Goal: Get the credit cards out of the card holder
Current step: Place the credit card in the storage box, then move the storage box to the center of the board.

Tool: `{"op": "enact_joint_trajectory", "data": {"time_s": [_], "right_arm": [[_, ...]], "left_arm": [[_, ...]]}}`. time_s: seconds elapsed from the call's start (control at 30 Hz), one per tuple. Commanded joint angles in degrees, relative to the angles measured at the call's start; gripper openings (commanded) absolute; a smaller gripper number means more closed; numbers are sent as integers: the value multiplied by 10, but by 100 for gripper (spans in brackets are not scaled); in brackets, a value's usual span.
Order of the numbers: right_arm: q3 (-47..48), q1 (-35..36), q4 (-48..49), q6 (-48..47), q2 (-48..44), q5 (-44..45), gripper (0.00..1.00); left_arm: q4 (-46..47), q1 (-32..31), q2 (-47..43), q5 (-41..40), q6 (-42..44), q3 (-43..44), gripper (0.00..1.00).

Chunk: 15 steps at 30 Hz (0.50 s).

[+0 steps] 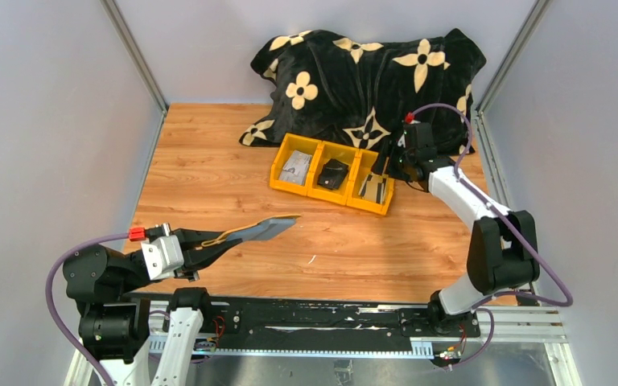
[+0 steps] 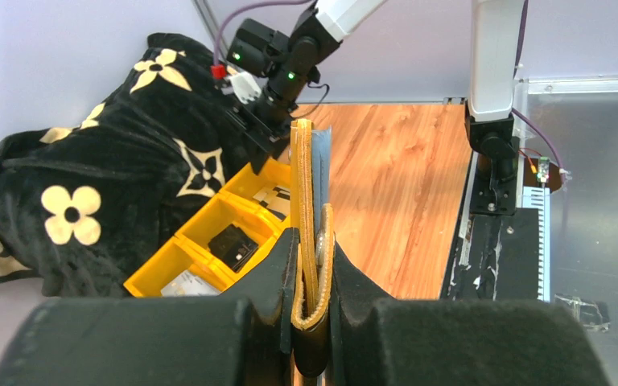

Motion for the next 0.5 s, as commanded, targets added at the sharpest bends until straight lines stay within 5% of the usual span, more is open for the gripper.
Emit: {"op": "enact_joint_trajectory", "data": {"time_s": [0.0,0.47], "right_arm": [[52,43,-12,-3,-41,44,70],[204,220,5,-16,180,-4,72]], "left_arm": [[4,-2,8,12,6,4,0],[3,-2,2,6,-21,5,0]]}}
